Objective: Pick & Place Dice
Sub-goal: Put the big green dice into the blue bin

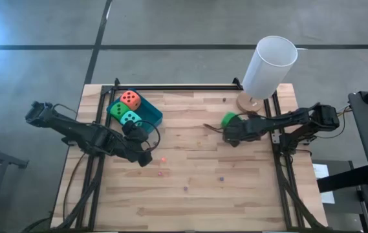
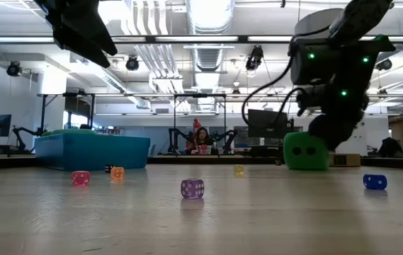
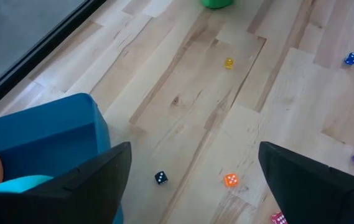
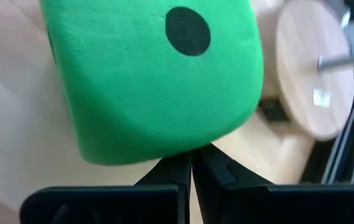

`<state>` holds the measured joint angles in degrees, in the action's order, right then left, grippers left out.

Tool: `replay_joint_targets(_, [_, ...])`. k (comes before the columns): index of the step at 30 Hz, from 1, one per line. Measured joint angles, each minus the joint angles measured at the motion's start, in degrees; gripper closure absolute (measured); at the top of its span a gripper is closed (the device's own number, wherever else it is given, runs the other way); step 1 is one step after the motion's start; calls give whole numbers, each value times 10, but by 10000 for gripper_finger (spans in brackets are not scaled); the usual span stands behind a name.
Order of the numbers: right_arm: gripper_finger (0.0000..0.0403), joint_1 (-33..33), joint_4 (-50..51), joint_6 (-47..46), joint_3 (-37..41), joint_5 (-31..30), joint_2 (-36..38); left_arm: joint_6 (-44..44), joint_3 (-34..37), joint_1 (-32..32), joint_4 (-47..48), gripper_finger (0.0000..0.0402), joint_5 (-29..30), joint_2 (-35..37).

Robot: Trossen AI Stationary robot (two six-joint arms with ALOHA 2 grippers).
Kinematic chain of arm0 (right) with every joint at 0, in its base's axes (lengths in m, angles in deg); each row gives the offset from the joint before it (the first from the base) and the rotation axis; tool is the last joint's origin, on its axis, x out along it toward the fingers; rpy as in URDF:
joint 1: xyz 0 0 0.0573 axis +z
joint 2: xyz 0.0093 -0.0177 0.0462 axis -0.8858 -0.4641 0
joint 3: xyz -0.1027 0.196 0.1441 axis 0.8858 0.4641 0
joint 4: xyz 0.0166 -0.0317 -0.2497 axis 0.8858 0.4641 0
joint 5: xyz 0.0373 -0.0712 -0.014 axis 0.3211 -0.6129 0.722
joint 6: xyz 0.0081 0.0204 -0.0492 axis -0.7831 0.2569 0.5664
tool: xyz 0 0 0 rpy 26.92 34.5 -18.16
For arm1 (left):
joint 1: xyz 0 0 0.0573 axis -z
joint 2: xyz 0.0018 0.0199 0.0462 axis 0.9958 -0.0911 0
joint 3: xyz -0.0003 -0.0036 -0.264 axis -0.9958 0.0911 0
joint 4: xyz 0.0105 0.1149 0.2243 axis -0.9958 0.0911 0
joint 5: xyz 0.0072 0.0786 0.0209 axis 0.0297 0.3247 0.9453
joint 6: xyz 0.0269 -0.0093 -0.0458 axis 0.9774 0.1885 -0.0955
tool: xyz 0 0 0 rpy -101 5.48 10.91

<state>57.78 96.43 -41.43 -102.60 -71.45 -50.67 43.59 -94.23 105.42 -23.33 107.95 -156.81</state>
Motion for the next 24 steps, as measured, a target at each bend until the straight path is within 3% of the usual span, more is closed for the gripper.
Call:
replay_joint_targets(15, [394,-20,-290,268,0,-29,-41,4,0,0,0,46,0,0])
replay_joint_targets(24, [394,-20,-299,309,-1,-28,-24,4,0,0,0,38,0,0])
